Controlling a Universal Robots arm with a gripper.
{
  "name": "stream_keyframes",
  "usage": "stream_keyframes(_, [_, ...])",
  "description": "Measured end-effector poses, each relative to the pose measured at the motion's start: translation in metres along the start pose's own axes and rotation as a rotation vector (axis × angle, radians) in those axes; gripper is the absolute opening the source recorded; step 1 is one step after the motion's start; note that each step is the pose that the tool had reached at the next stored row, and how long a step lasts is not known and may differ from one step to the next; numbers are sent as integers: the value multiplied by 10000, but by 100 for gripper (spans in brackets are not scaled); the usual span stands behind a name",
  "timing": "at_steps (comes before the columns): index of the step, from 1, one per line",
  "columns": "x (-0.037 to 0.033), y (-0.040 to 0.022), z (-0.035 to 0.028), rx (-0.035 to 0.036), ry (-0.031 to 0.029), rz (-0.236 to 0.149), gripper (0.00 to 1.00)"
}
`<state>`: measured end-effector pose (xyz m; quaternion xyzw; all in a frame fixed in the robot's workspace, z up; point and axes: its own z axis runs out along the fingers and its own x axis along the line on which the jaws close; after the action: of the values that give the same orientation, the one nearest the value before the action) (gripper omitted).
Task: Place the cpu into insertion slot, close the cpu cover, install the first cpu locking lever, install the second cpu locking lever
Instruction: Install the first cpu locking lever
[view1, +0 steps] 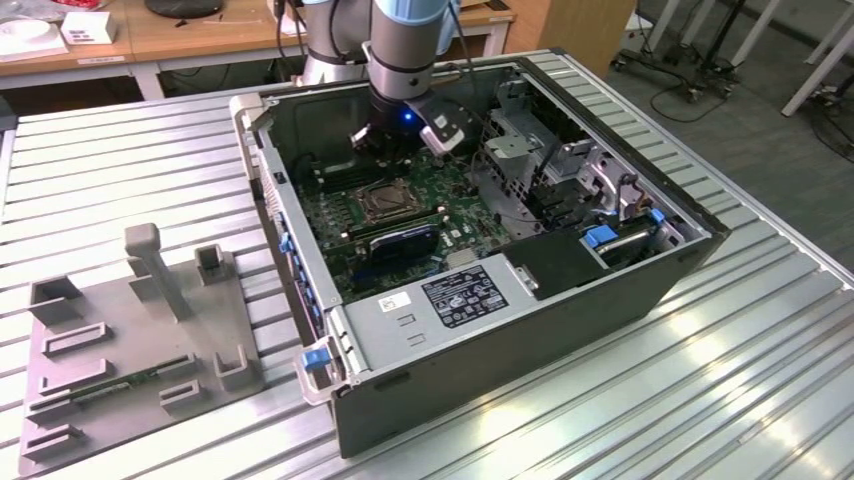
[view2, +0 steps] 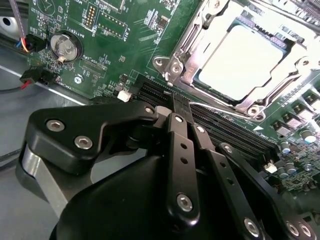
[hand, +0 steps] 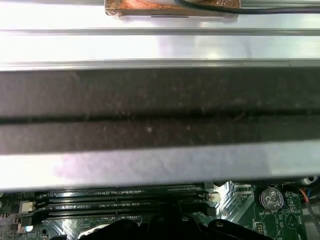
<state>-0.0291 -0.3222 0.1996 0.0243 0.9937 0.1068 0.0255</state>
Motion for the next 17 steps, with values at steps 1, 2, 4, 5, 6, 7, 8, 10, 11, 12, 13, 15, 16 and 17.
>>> stream_keyframes(1, [-2,-10,-1,3,-1,4,11])
stream_keyframes(2, [-5,-21,-3,6,-1,7,11])
stream_keyframes(4, [-10,-39,-4,11,-4,14,11])
stream_keyframes(5, [-12,-45,-4,18,-5,18,11])
stream_keyframes(6, [-14,-50,-3,28,-7,22,11])
stream_keyframes(7, [-15,-52,-2,43,-8,27,11])
stream_keyframes(8, [-15,-53,-1,63,-9,29,11])
stream_keyframes(10, [-16,-54,1,107,-11,27,11])
stream_keyframes(11, [-16,-54,2,132,-13,25,11])
stream_keyframes(12, [-16,-54,2,170,-15,24,11])
stream_keyframes(13, [-16,-54,3,219,-17,21,11])
stream_keyframes(15, [-16,-55,5,321,-21,15,11])
stream_keyframes(16, [-16,-55,5,379,-23,12,11])
stream_keyframes(17, [-16,-55,7,443,-27,8,11])
